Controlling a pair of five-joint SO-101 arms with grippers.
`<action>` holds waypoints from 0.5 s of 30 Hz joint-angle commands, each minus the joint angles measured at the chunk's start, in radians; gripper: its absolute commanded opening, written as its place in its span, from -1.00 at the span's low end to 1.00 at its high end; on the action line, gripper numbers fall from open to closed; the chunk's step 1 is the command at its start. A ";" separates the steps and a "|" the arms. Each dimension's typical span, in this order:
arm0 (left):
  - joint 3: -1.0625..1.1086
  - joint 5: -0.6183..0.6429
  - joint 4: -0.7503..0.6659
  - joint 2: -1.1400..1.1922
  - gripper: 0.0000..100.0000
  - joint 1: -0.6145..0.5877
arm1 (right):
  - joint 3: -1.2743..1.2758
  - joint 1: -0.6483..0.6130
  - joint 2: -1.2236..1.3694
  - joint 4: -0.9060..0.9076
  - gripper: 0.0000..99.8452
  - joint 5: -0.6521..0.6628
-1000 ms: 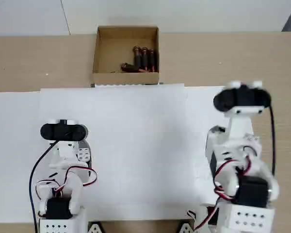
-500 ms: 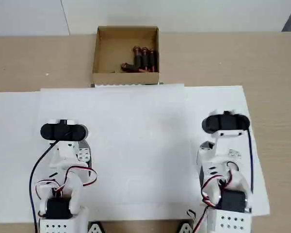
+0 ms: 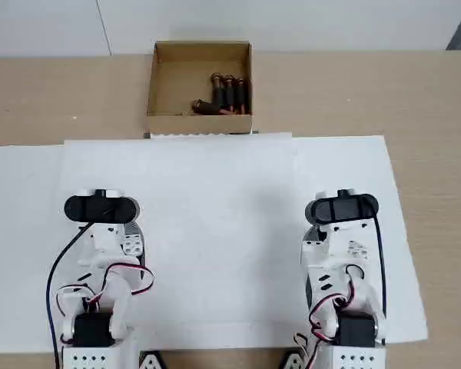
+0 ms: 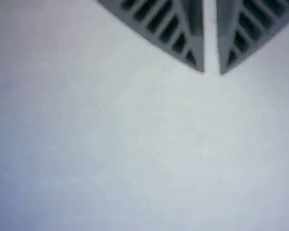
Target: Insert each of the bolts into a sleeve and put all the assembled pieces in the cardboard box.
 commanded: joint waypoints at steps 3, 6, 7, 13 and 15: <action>-0.002 -0.002 -0.006 -0.012 -0.99 -0.006 | -0.003 -0.008 -0.012 -0.013 -1.00 -0.003; -0.002 -0.002 -0.006 -0.012 -0.99 -0.006 | 0.015 -0.008 -0.012 -0.018 -1.00 -0.003; -0.002 -0.002 -0.006 -0.012 -0.99 -0.006 | 0.025 -0.008 -0.012 -0.019 -1.00 -0.003; -0.002 -0.002 -0.006 -0.012 -0.99 -0.006 | 0.052 -0.010 -0.012 -0.022 -1.00 -0.011; -0.002 -0.002 -0.006 -0.012 -0.99 -0.006 | 0.066 -0.008 -0.012 -0.022 -1.00 -0.011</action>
